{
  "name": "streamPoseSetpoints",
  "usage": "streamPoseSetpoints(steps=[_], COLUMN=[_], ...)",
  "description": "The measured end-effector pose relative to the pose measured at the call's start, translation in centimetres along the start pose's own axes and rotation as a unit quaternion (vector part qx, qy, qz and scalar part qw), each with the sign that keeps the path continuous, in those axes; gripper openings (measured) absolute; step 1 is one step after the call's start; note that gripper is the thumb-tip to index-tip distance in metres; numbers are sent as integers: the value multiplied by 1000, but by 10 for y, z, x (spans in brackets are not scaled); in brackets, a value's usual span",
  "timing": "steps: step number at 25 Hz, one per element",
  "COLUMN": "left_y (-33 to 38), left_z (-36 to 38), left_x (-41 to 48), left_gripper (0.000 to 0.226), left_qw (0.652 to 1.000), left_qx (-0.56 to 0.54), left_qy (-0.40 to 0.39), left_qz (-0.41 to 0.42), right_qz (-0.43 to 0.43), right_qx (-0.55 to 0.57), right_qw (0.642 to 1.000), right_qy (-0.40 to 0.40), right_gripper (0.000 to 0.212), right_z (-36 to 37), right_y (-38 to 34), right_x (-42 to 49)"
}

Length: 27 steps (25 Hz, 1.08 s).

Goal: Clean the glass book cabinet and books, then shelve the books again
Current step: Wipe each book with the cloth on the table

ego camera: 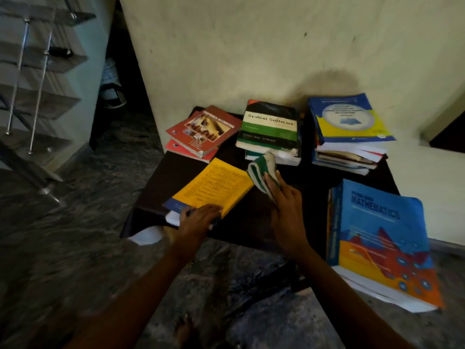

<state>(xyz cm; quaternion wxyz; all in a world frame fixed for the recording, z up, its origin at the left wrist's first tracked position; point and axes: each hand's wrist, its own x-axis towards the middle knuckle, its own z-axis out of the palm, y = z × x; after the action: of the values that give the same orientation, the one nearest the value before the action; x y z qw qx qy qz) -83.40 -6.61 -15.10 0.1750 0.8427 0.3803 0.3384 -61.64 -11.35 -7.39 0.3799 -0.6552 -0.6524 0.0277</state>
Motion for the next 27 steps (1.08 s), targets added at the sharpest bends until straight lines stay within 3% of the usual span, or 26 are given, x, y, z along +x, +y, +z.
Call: streamPoseSetpoints(steps=[3,8,10,12,13,14,15,16,17,18,20,23,27], left_y=[-21,-38,-29,-10,0,8,12,12,8,4,-4,-11,-12], left_z=[29,28,18,8,5,1,-1,-1,-2,-4,-5,-2,-4], left_x=[-35,-47,-55,-56,-51,-43,-33,-25,-21,-18,-21,-31,-32], left_gripper=[34,41,52,62,60,55,44,32,20,14,13,15,21], left_qw=[993,967,986,983,946,879,787,696,631,593,569,563,531], left_qx=[102,235,163,0,-99,-209,-327,-426,-488,-521,-551,-564,-590], left_qy=[-21,-16,25,122,172,201,202,201,204,215,234,240,244], left_qz=[64,96,30,-140,-258,-379,-482,-541,-567,-575,-563,-554,-557], right_qz=[-6,-23,-32,-49,-61,-72,-72,-63,-45,-25,-14,-31,-130], right_qx=[7,12,-11,-53,-78,-109,-146,-182,-202,-212,-231,-208,-162], right_qw=[1000,994,990,984,981,976,964,950,936,928,922,930,945], right_qy=[-24,-102,-138,-162,-166,-177,-210,-244,-283,-306,-310,-302,-254], right_gripper=[73,61,59,57,57,58,57,57,58,59,62,64,68], right_z=[13,43,56,74,84,95,106,115,124,130,137,149,157], right_y=[7,5,2,3,7,10,13,15,15,14,5,-17,-44], right_x=[-4,13,33,61,75,88,100,107,111,111,103,74,17])
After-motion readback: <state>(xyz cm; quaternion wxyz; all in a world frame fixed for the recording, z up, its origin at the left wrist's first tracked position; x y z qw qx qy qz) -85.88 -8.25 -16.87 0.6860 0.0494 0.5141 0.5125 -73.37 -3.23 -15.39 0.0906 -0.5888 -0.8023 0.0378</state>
